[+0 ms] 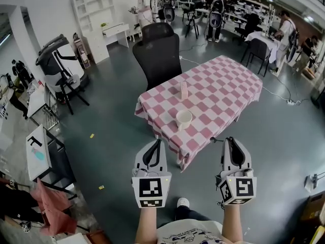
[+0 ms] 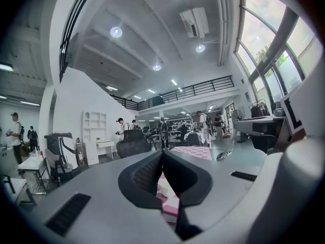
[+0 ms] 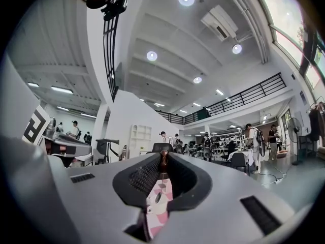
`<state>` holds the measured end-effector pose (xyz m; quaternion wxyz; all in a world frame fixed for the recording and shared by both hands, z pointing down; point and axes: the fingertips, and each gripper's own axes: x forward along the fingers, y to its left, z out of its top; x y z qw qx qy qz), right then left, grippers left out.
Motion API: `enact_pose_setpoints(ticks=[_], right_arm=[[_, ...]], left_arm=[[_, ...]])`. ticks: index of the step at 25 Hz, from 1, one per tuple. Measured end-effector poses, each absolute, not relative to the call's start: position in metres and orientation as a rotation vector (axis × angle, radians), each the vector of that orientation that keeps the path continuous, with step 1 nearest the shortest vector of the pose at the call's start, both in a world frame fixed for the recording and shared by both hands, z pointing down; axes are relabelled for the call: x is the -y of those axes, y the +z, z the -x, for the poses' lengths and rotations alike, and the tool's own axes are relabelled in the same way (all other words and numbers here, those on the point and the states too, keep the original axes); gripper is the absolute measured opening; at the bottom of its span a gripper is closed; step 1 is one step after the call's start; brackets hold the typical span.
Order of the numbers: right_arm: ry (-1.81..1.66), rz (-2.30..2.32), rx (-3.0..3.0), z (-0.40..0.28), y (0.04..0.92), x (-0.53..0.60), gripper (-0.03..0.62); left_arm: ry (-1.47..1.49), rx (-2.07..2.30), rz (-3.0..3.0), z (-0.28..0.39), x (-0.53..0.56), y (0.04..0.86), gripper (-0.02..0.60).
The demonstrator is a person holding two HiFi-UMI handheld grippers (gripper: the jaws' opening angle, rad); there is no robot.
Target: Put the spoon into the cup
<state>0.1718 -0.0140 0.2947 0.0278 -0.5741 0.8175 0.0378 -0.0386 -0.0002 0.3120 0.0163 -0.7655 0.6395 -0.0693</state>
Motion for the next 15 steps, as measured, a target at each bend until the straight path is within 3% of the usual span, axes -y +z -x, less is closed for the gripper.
enact_pose_setpoints(ticks=[15], right_arm=[[0.027, 1.671, -2.616, -0.179, 0.312, 0.18, 0.052]], left_arm=[[-0.271, -2.114, 2.338, 0.027, 0.146, 0.328, 0.014]])
